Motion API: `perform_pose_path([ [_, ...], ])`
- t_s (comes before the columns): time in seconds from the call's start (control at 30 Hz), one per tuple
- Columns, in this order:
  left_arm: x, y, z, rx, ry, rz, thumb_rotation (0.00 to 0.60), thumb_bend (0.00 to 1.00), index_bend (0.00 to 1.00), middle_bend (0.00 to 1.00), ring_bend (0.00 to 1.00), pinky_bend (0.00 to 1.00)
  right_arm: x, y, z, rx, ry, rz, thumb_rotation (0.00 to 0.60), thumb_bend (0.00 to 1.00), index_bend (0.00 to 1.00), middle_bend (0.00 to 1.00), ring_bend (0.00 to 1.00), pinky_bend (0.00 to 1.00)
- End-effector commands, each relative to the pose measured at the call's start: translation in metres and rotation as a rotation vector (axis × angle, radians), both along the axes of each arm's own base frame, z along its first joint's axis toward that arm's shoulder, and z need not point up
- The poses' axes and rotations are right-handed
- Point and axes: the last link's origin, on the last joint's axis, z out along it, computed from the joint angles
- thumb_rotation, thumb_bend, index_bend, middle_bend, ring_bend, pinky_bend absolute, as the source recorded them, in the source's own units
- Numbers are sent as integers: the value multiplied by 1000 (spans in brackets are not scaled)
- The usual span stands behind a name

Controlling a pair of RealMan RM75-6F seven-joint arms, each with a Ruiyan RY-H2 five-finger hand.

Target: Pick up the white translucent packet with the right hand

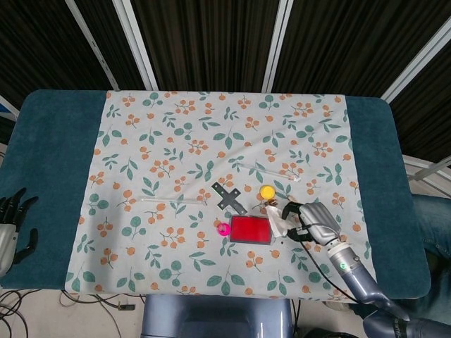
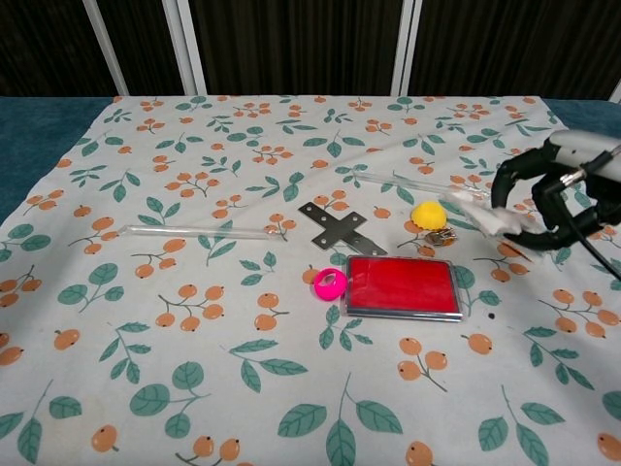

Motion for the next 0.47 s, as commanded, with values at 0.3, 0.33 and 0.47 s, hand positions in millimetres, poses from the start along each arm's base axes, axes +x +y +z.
perform_pose_path([
  [0.3,0,0,1,4,-2,-2,600,536,139,0,59,59,34,-55,62,110,-574,-261,600,620,763,767,755,567],
  [0.33,0,0,1,4,-2,-2,600,536,140,0,59,59,35,-58,65,112,-595,-270,600,622,763,767,755,567],
  [0.47,1,0,0,2,1,-3,600,536,139,0,59,59,36,-63,75,129,-679,-299,600,626,763,767,756,567],
])
